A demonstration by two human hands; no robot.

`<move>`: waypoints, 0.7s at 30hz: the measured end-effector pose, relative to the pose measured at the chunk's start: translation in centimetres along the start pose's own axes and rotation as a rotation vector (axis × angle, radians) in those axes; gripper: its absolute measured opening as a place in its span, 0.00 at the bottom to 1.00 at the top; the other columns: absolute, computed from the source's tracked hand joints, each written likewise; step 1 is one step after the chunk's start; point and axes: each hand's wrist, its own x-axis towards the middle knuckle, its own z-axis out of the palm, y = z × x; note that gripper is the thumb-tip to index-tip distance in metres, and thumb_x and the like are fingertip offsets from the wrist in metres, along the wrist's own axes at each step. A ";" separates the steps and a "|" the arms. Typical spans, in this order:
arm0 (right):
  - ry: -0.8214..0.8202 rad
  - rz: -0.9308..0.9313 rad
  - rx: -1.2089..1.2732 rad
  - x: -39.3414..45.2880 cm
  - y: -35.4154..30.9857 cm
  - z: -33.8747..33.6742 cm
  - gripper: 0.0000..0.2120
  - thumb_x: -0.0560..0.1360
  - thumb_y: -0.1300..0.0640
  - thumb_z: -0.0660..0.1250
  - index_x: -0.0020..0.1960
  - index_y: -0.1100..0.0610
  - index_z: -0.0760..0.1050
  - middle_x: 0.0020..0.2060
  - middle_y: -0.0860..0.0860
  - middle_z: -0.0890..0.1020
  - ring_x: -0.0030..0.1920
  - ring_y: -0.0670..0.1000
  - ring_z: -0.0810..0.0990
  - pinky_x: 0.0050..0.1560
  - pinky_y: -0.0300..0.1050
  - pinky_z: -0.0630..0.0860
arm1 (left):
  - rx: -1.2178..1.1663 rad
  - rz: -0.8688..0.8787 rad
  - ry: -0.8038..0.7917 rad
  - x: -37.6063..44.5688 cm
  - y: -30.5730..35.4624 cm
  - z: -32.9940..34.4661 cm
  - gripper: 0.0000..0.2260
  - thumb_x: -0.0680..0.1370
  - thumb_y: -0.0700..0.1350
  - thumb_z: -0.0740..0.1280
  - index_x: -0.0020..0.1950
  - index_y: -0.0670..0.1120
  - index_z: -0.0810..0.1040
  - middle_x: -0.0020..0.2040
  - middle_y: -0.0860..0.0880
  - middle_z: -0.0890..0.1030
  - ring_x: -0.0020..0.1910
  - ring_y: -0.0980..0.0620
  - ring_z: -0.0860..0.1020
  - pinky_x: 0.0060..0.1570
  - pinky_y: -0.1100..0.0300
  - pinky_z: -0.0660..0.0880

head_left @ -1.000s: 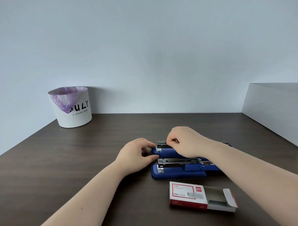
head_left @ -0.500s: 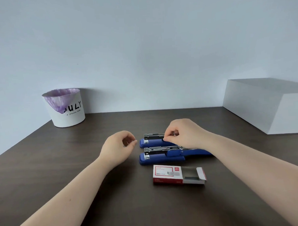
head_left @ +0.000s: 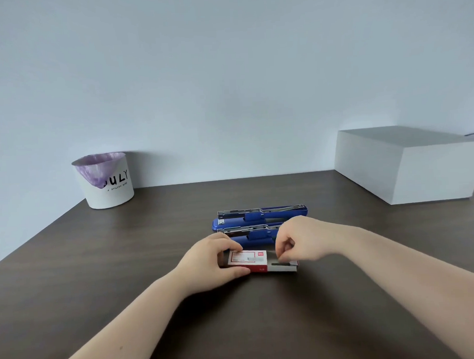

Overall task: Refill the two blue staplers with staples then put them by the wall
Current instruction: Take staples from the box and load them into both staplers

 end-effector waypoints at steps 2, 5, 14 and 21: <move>-0.027 0.000 -0.011 0.0 0.1 0.2 0.06 0.73 0.54 0.67 0.44 0.54 0.83 0.35 0.42 0.78 0.36 0.42 0.75 0.37 0.32 0.66 | 0.012 -0.003 0.004 0.1 0.0 0.2 0.28 0.62 0.68 0.66 0.57 0.55 0.79 0.52 0.60 0.76 0.52 0.62 0.74 0.55 0.67 0.70; -0.038 -0.006 -0.039 0.3 0.1 0.3 0.07 0.74 0.56 0.66 0.46 0.54 0.83 0.38 0.44 0.78 0.40 0.44 0.76 0.35 0.31 0.65 | 0.011 -0.002 0.001 0.1 0.0 0.2 0.27 0.62 0.67 0.67 0.56 0.55 0.79 0.52 0.59 0.77 0.52 0.62 0.74 0.54 0.66 0.71; 0.186 -0.022 0.019 0.9 0.5 0.7 0.08 0.76 0.57 0.62 0.38 0.50 0.71 0.37 0.45 0.76 0.36 0.45 0.72 0.39 0.36 0.68 | -0.034 -0.020 0.027 0.2 -0.5 0.6 0.17 0.66 0.59 0.74 0.52 0.56 0.79 0.49 0.57 0.79 0.43 0.67 0.72 0.43 0.75 0.66; 0.376 0.152 0.342 0.8 0.4 0.7 0.08 0.77 0.63 0.56 0.40 0.55 0.68 0.32 0.51 0.81 0.22 0.41 0.76 0.25 0.36 0.73 | -0.043 -0.017 0.034 0.1 -0.5 0.5 0.17 0.66 0.57 0.75 0.51 0.56 0.79 0.45 0.62 0.75 0.44 0.70 0.71 0.43 0.75 0.65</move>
